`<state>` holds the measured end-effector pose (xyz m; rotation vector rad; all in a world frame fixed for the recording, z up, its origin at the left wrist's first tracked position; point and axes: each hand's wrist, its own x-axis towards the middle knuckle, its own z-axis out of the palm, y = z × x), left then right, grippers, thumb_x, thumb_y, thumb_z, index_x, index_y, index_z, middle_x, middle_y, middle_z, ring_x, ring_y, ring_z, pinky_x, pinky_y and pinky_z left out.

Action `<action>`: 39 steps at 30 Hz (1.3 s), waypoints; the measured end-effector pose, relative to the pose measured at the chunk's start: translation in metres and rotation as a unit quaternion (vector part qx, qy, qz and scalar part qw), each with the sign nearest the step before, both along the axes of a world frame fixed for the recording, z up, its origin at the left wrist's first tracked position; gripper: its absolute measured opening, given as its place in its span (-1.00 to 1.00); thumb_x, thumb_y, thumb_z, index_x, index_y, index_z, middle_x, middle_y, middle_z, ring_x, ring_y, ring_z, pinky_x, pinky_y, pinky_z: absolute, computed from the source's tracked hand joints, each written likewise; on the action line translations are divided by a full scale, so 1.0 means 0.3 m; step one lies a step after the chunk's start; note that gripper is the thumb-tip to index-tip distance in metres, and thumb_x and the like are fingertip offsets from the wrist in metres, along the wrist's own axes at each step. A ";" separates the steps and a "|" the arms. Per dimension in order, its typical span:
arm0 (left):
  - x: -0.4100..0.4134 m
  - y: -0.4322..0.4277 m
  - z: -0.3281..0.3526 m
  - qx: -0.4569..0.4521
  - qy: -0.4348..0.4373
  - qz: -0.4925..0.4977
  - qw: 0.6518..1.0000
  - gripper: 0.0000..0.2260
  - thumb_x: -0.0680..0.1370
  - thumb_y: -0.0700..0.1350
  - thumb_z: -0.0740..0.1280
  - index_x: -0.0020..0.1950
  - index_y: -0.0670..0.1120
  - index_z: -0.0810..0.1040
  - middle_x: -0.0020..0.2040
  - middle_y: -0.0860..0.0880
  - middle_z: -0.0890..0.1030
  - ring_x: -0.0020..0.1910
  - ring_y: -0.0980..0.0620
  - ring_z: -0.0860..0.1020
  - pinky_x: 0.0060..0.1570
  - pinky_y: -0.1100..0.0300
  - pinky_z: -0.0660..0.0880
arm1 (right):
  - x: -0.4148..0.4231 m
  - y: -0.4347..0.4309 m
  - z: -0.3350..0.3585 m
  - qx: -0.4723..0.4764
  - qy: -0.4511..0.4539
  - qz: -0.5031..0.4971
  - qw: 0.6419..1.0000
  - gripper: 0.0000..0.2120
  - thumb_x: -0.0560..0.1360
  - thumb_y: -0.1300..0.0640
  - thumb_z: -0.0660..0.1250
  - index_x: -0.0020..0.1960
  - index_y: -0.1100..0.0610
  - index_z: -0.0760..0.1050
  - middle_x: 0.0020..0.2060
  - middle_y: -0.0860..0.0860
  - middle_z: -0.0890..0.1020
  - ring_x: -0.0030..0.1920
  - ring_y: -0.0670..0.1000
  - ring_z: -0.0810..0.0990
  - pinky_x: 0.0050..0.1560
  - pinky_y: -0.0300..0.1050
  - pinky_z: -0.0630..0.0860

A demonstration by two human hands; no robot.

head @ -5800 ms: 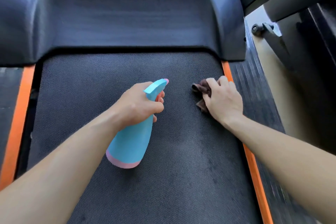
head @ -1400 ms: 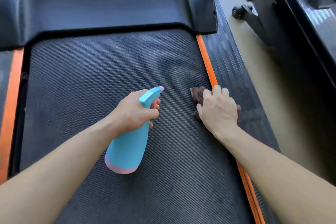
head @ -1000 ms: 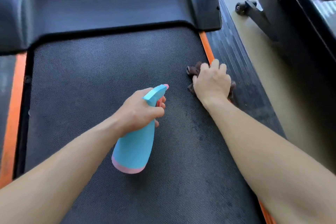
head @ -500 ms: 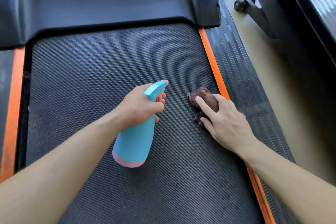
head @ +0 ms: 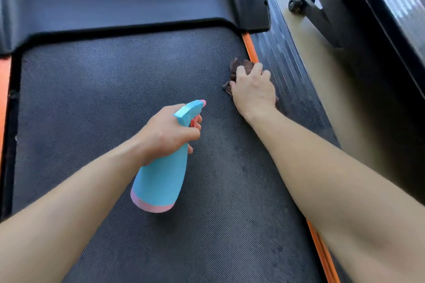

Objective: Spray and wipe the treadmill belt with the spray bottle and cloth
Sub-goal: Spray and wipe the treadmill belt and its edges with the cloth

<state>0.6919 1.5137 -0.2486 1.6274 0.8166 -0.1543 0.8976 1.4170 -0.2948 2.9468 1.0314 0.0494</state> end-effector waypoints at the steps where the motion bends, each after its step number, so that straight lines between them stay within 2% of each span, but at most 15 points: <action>1: -0.003 0.001 0.001 -0.001 -0.001 0.000 1.000 -0.66 0.24 -0.10 0.39 -0.01 -0.10 0.64 -0.03 -0.10 0.70 -0.27 -0.10 0.73 -0.23 -0.02 0.70 | -0.026 -0.033 0.004 0.002 0.010 0.000 1.000 -0.65 0.65 -0.09 0.21 0.29 0.13 0.43 0.22 0.23 0.42 0.16 0.27 0.47 0.00 0.10 0.52; 5: -0.008 0.004 0.015 0.001 -0.007 -0.001 1.000 -0.76 0.27 -0.15 0.39 -0.08 -0.11 0.63 0.05 -0.15 0.70 -0.11 -0.20 0.75 -0.18 -0.11 0.73 | -0.150 -0.238 0.014 0.000 -0.008 0.032 0.999 -0.67 0.60 -0.13 0.28 0.16 0.12 0.50 0.06 0.21 0.48 0.01 0.24 0.53 -0.20 0.03 0.53; 8: -0.006 0.009 0.021 -0.005 -0.008 0.005 1.000 -0.69 0.33 -0.20 0.43 0.06 -0.13 0.66 0.04 -0.16 0.70 -0.30 -0.04 0.69 -0.24 0.05 0.70 | -0.192 -0.323 -0.002 0.010 -0.018 0.050 0.999 -0.66 0.53 -0.10 0.40 0.15 0.12 0.54 -0.07 0.20 0.49 -0.12 0.23 0.53 -0.35 -0.02 0.50; 10: -0.001 0.009 0.021 0.000 -0.006 0.012 1.000 -0.60 0.28 -0.15 0.40 0.12 -0.14 0.66 0.04 -0.12 0.71 -0.30 -0.04 0.69 -0.21 0.01 0.71 | -0.150 -0.291 -0.027 0.032 -0.043 0.061 0.997 -0.63 0.49 -0.06 0.46 0.19 0.14 0.56 -0.10 0.22 0.50 -0.16 0.24 0.53 -0.37 -0.01 0.50; 12: 0.004 0.009 0.018 -0.003 -0.011 0.013 1.000 -0.64 0.30 -0.17 0.40 0.09 -0.14 0.66 0.02 -0.10 0.71 -0.27 -0.06 0.69 -0.21 -0.01 0.71 | -0.086 -0.198 -0.042 0.056 -0.064 0.054 0.995 -0.58 0.51 -0.06 0.43 0.28 0.14 0.53 -0.05 0.24 0.52 -0.10 0.26 0.53 -0.31 0.03 0.53; 14: 0.007 0.011 0.013 -0.004 -0.011 0.017 1.000 -0.73 0.39 -0.25 0.43 0.08 -0.12 0.66 -0.03 -0.07 0.69 -0.30 -0.05 0.67 -0.26 0.05 0.69 | -0.028 -0.086 -0.034 0.060 -0.038 0.023 0.997 -0.55 0.58 -0.09 0.34 0.39 0.10 0.45 0.08 0.25 0.50 0.05 0.27 0.52 -0.15 0.08 0.55; 17: 0.012 0.013 0.014 -0.006 -0.003 0.025 1.000 -0.68 0.30 -0.17 0.40 0.05 -0.07 0.67 -0.05 -0.04 0.69 -0.28 -0.08 0.68 -0.20 -0.02 0.72 | -0.015 -0.019 -0.018 0.059 0.009 -0.017 0.998 -0.57 0.63 -0.12 0.24 0.41 0.08 0.41 0.20 0.23 0.44 0.17 0.25 0.47 0.03 0.10 0.53; 19: 0.010 0.013 0.020 -0.008 -0.001 0.025 1.000 -0.67 0.30 -0.18 0.41 0.06 -0.09 0.67 -0.01 -0.09 0.71 -0.24 -0.07 0.68 -0.18 -0.06 0.72 | -0.075 -0.086 -0.012 0.062 0.030 -0.015 0.998 -0.61 0.62 -0.12 0.25 0.34 0.09 0.45 0.17 0.22 0.45 0.13 0.25 0.50 0.01 0.08 0.53; 22: 0.003 0.009 0.027 -0.004 0.000 0.016 1.000 -0.70 0.39 -0.25 0.43 0.12 -0.12 0.66 0.09 -0.16 0.71 -0.30 -0.07 0.68 -0.26 0.05 0.69 | -0.187 -0.265 0.004 0.079 0.047 0.027 0.995 -0.66 0.56 -0.08 0.34 0.23 0.10 0.55 0.02 0.23 0.51 -0.03 0.28 0.55 -0.12 0.08 0.56; 25: -0.007 0.003 0.030 0.002 0.003 0.012 1.000 -0.50 0.27 -0.14 0.38 0.21 -0.10 0.66 0.05 -0.13 0.71 -0.16 -0.21 0.74 -0.11 -0.11 0.73 | -0.182 -0.306 0.004 0.086 0.049 0.060 0.993 -0.70 0.54 -0.04 0.39 0.18 0.12 0.58 -0.06 0.23 0.52 -0.08 0.29 0.55 -0.18 0.07 0.55; 27: -0.006 -0.003 0.032 -0.007 0.000 0.014 1.000 -0.51 0.26 -0.14 0.38 0.20 -0.13 0.65 0.00 -0.11 0.70 -0.26 -0.12 0.71 -0.16 -0.06 0.73 | -0.133 -0.228 -0.003 0.095 0.038 0.042 0.994 -0.68 0.58 -0.05 0.35 0.25 0.10 0.56 0.01 0.25 0.52 -0.01 0.30 0.54 -0.12 0.08 0.54; 29: -0.006 -0.003 0.026 -0.005 -0.003 0.015 1.000 -0.62 0.32 -0.18 0.41 0.14 -0.12 0.66 0.01 -0.12 0.70 -0.33 -0.02 0.66 -0.27 0.05 0.68 | -0.070 -0.123 -0.009 0.112 0.032 0.011 0.993 -0.63 0.62 -0.08 0.27 0.36 0.05 0.50 0.13 0.24 0.49 0.11 0.29 0.50 -0.03 0.10 0.52; 32: -0.011 0.008 0.021 0.000 -0.007 0.017 1.000 -0.71 0.34 -0.19 0.41 0.05 -0.10 0.66 -0.02 -0.07 0.70 -0.32 -0.05 0.68 -0.26 0.04 0.69 | 0.002 -0.024 -0.009 0.126 0.038 -0.029 0.991 -0.61 0.65 -0.11 0.21 0.43 -0.01 0.43 0.22 0.21 0.45 0.21 0.25 0.44 0.03 0.11 0.50; 36: -0.014 0.014 0.024 0.001 -0.007 0.006 1.000 -0.76 0.50 -0.37 0.39 0.06 -0.08 0.65 -0.01 -0.11 0.68 -0.42 0.09 0.62 -0.36 0.20 0.62 | -0.042 -0.085 0.005 0.080 0.067 -0.026 0.994 -0.60 0.61 -0.17 0.25 0.32 0.04 0.52 0.15 0.24 0.49 0.12 0.30 0.52 0.05 0.10 0.50; 39: -0.022 0.004 0.043 -0.002 -0.001 0.008 1.000 -0.66 0.37 -0.23 0.43 0.14 -0.07 0.66 0.01 -0.14 0.70 -0.27 -0.03 0.71 -0.23 0.00 0.72 | -0.116 -0.207 0.045 0.054 0.147 -0.010 0.988 -0.60 0.54 -0.19 0.32 0.27 0.00 0.57 0.07 0.20 0.54 0.05 0.29 0.59 0.09 0.07 0.51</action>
